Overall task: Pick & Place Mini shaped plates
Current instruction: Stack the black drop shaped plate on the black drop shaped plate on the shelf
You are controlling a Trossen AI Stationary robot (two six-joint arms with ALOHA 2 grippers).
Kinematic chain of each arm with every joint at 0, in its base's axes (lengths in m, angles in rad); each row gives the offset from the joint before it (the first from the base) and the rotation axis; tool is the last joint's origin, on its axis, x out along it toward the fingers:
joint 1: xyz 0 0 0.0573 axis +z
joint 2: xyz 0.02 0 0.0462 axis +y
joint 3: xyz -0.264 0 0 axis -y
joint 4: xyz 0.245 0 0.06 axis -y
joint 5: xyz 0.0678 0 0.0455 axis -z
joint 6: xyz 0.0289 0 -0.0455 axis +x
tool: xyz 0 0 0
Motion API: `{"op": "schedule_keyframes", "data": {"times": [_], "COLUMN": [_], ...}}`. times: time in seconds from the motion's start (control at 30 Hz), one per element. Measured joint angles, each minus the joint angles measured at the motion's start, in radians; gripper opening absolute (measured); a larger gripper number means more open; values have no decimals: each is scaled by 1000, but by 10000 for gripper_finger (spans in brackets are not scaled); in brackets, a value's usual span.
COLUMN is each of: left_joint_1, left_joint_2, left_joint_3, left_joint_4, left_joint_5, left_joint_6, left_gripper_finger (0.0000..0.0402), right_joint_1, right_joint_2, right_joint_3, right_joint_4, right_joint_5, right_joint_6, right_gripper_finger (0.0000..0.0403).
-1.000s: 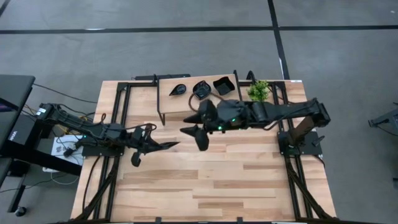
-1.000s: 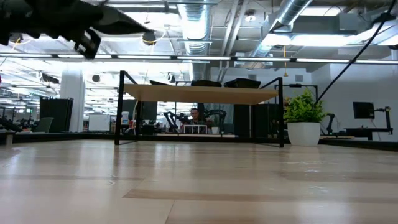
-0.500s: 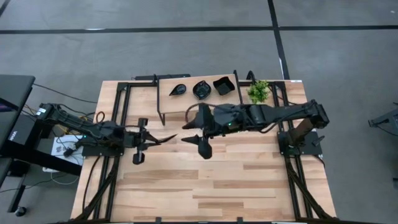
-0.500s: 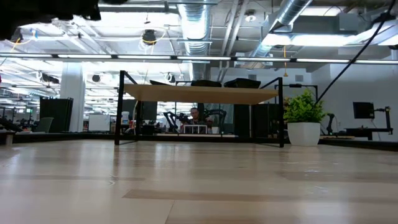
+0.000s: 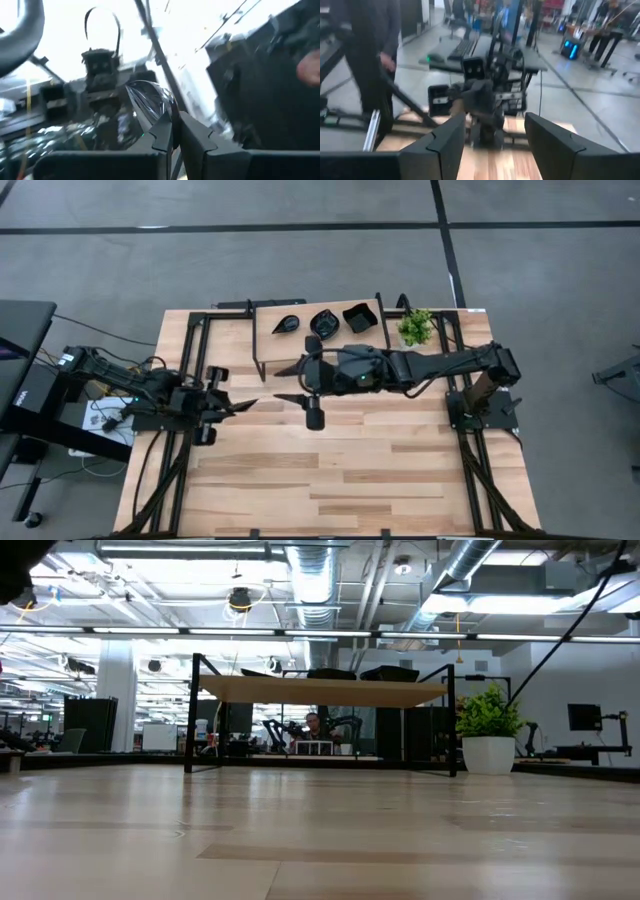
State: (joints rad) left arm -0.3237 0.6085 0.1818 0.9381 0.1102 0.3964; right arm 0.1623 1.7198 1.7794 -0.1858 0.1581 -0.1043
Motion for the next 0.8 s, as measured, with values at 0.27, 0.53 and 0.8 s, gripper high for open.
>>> {"op": "schedule_keyframes", "data": {"times": [0.27,0.53,0.8], "left_joint_1": [-1,-4,-4], "left_joint_2": [1,7,10], "left_joint_3": [0,0,0], "left_joint_4": [167,213,223], "left_joint_5": [84,116,117], "left_joint_6": [-107,-167,-218], "left_gripper_finger": [26,26,26], "right_joint_1": [-1,7,5], "right_joint_2": [69,206,290], "right_joint_3": [-1,-1,1], "right_joint_4": [185,526,732], "right_joint_5": [-49,-110,-135], "right_joint_6": [34,27,26], "right_gripper_finger": [183,170,158]}}
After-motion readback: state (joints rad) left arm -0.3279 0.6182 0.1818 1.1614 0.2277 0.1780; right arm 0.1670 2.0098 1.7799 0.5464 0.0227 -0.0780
